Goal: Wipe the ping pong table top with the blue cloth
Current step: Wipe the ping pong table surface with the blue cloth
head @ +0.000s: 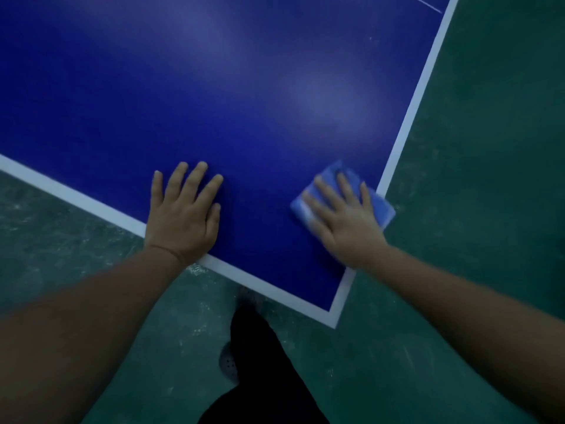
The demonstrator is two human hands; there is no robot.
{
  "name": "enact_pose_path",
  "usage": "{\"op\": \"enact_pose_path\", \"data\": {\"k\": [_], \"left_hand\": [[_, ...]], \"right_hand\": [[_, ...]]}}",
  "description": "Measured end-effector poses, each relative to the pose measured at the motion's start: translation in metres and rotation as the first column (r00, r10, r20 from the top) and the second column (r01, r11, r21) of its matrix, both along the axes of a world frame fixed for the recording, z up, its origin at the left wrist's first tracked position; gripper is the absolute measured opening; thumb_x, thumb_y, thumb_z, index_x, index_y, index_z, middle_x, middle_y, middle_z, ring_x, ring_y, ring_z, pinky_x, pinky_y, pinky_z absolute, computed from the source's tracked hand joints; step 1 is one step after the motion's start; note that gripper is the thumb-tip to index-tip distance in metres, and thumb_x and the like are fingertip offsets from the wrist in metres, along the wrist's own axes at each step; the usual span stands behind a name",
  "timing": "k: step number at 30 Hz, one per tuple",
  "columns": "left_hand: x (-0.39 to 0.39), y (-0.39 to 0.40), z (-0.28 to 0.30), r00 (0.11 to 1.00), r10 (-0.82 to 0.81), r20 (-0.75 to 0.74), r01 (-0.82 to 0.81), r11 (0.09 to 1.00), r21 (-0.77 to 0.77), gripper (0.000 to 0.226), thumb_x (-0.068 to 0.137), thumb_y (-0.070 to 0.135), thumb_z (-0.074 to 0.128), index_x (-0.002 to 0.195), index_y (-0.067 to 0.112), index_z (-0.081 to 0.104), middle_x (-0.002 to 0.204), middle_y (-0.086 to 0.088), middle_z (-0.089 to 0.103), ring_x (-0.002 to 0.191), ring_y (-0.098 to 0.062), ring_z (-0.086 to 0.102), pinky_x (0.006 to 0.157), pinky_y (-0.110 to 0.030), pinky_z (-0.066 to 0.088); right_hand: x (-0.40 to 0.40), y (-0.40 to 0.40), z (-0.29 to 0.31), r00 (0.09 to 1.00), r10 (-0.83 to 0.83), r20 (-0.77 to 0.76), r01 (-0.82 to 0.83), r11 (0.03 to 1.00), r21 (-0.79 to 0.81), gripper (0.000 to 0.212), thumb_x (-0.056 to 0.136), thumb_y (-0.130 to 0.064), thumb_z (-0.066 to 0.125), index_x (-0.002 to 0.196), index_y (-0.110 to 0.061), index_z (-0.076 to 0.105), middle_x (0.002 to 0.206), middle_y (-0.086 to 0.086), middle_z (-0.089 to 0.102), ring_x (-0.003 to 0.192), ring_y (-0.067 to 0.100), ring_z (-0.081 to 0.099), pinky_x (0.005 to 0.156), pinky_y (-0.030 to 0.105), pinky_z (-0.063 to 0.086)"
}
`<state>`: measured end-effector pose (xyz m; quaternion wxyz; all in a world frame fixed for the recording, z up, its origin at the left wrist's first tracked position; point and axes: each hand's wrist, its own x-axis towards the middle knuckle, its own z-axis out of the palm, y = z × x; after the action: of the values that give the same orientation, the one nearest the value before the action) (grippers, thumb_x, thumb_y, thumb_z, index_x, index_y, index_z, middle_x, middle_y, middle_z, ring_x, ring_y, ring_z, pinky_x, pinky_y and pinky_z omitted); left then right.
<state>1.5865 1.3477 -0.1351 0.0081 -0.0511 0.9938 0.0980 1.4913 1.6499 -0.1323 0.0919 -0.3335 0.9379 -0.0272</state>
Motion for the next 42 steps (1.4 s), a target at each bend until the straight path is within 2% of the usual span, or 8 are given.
{"op": "enact_pose_path", "data": {"k": [4, 11, 18, 24, 30, 33, 36, 42], "left_hand": [[0.007, 0.033, -0.004, 0.994, 0.102, -0.040, -0.095, 0.983, 0.154, 0.059, 0.097, 0.043, 0.028, 0.150, 0.017, 0.038, 0.160, -0.009, 0.030, 0.149, -0.031, 0.017, 0.122, -0.052, 0.000], [0.006, 0.036, -0.014, 0.998, -0.028, -0.048, 0.034, 0.990, 0.137, 0.056, 0.100, 0.041, 0.027, 0.146, 0.016, 0.046, 0.158, -0.011, 0.034, 0.148, -0.034, 0.020, 0.122, -0.052, 0.002], [0.005, 0.037, -0.012, 1.000, -0.015, -0.019, 0.017, 0.991, 0.136, 0.055, 0.101, 0.043, 0.027, 0.144, 0.017, 0.049, 0.156, -0.010, 0.037, 0.147, -0.034, 0.021, 0.121, -0.056, 0.008], [0.002, 0.042, -0.007, 0.999, 0.007, 0.032, -0.010, 0.996, 0.088, 0.057, 0.100, 0.043, 0.026, 0.144, 0.016, 0.049, 0.154, -0.011, 0.039, 0.146, -0.035, 0.024, 0.121, -0.056, 0.013], [-0.006, 0.064, 0.003, 0.993, 0.116, 0.025, -0.115, 0.992, -0.053, 0.061, 0.096, 0.043, 0.029, 0.136, 0.006, 0.056, 0.147, -0.015, 0.048, 0.142, -0.036, 0.035, 0.119, -0.059, 0.017], [-0.028, 0.104, 0.007, 0.938, 0.343, -0.043, -0.341, 0.939, 0.038, 0.063, 0.095, 0.041, 0.030, 0.140, 0.003, 0.051, 0.153, -0.015, 0.041, 0.146, -0.033, 0.030, 0.121, -0.055, 0.012], [-0.083, 0.149, 0.007, 0.837, 0.547, -0.020, -0.534, 0.825, 0.186, 0.065, 0.096, 0.042, 0.026, 0.148, 0.007, 0.041, 0.160, -0.011, 0.029, 0.151, -0.028, 0.018, 0.124, -0.049, 0.004], [-0.141, 0.178, -0.004, 0.747, 0.664, 0.019, -0.661, 0.740, 0.124, 0.066, 0.097, 0.045, 0.022, 0.153, 0.013, 0.031, 0.164, -0.008, 0.017, 0.153, -0.023, 0.001, 0.123, -0.046, -0.005]], "right_hand": [[0.013, -0.032, -0.006, 0.970, -0.243, -0.001, 0.243, 0.970, -0.009, 0.053, 0.104, -0.053, 0.018, 0.156, -0.043, 0.018, 0.168, -0.007, 0.008, 0.154, 0.030, -0.004, 0.119, 0.063, -0.002], [0.088, 0.005, -0.010, 0.975, 0.216, 0.055, -0.215, 0.976, -0.023, 0.051, 0.104, -0.062, 0.016, 0.154, -0.050, 0.015, 0.165, -0.011, 0.010, 0.154, 0.028, 0.001, 0.120, 0.059, -0.005], [-0.014, -0.014, -0.008, 0.854, -0.519, 0.012, 0.519, 0.853, -0.051, 0.053, 0.103, -0.054, 0.019, 0.156, -0.044, 0.018, 0.168, -0.009, 0.008, 0.154, 0.027, -0.002, 0.120, 0.062, -0.004], [0.024, -0.009, -0.009, 0.990, 0.132, 0.045, -0.131, 0.991, -0.023, 0.050, 0.104, -0.057, 0.018, 0.153, -0.045, 0.026, 0.165, -0.010, 0.018, 0.154, 0.027, 0.005, 0.121, 0.057, -0.003], [-0.133, 0.008, -0.003, 0.888, -0.457, 0.051, 0.459, 0.888, -0.033, 0.055, 0.103, -0.052, 0.014, 0.157, -0.042, 0.014, 0.168, -0.008, 0.003, 0.154, 0.028, -0.006, 0.119, 0.063, -0.006], [-0.111, -0.036, -0.014, 0.999, -0.040, -0.015, 0.039, 0.995, -0.090, 0.054, 0.101, -0.045, 0.021, 0.154, -0.036, 0.028, 0.165, -0.001, 0.021, 0.152, 0.037, 0.012, 0.117, 0.067, 0.003], [-0.133, -0.029, -0.017, 0.913, 0.409, 0.002, -0.407, 0.909, -0.090, 0.052, 0.104, -0.053, 0.018, 0.153, -0.041, 0.026, 0.165, -0.006, 0.022, 0.153, 0.031, 0.009, 0.120, 0.062, 0.001], [-0.334, 0.057, -0.009, 0.984, -0.175, 0.011, 0.175, 0.984, -0.020, 0.057, 0.100, -0.056, 0.009, 0.156, -0.043, 0.011, 0.168, -0.008, 0.004, 0.154, 0.030, -0.002, 0.120, 0.062, -0.002]]}}
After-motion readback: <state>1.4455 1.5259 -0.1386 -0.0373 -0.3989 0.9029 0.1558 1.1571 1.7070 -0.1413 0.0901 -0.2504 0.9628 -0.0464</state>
